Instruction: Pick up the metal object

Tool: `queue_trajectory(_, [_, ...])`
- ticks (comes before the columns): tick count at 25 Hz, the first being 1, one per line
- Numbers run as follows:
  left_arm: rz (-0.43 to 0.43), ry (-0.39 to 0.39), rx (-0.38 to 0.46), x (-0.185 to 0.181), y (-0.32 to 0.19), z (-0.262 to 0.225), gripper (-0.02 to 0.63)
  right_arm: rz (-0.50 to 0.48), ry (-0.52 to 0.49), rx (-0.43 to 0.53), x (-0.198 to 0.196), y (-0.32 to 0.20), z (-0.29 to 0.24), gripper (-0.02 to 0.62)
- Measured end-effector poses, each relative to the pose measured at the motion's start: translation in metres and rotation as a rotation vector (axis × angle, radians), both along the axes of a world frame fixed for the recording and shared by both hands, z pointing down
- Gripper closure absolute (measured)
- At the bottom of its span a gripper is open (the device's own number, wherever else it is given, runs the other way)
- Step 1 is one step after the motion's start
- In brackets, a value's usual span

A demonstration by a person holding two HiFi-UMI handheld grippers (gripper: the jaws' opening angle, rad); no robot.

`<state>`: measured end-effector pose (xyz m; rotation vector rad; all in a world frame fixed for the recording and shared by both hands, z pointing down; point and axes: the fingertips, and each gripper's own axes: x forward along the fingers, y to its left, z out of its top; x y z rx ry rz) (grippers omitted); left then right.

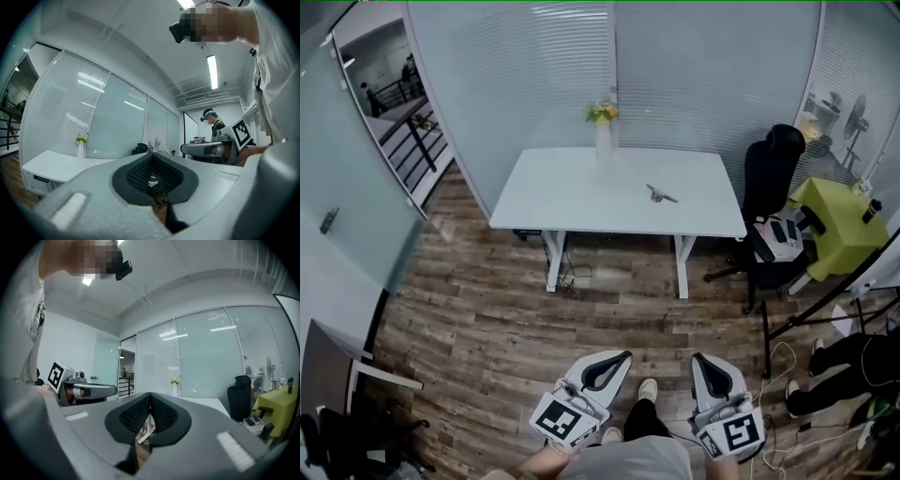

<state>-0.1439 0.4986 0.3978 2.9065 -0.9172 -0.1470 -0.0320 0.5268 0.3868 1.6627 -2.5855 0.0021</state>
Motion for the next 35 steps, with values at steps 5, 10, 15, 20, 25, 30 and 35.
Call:
queue_trajectory(5, [0.003, -0.017, 0.01, 0.04, -0.046, -0.004, 0.604, -0.003, -0.008, -0.002, 0.039, -0.043, -0.001, 0.591])
queue_trajectory(10, [0.0, -0.031, 0.013, 0.079, -0.084, -0.008, 0.604, -0.014, -0.012, 0.003, 0.077, -0.082, -0.006, 0.591])
queue_trajectory(15, [-0.01, -0.032, 0.017, 0.113, -0.118, -0.014, 0.606, -0.028, -0.018, -0.003, 0.109, -0.117, -0.007, 0.591])
queue_trajectory(20, [-0.021, -0.026, 0.021, 0.138, -0.137, -0.017, 0.604, -0.049, -0.007, 0.008, 0.132, -0.138, -0.013, 0.591])
queue_trajectory(25, [-0.029, -0.03, -0.001, 0.146, -0.149, -0.009, 0.605, -0.053, -0.015, -0.008, 0.141, -0.152, -0.005, 0.591])
queue_trajectory(30, [-0.034, -0.033, -0.008, 0.145, -0.165, -0.002, 0.604, -0.05, -0.026, -0.016, 0.143, -0.165, 0.002, 0.591])
queue_trajectory(35, [-0.029, -0.038, -0.014, 0.143, -0.192, 0.002, 0.604, -0.042, -0.024, -0.021, 0.142, -0.191, 0.007, 0.591])
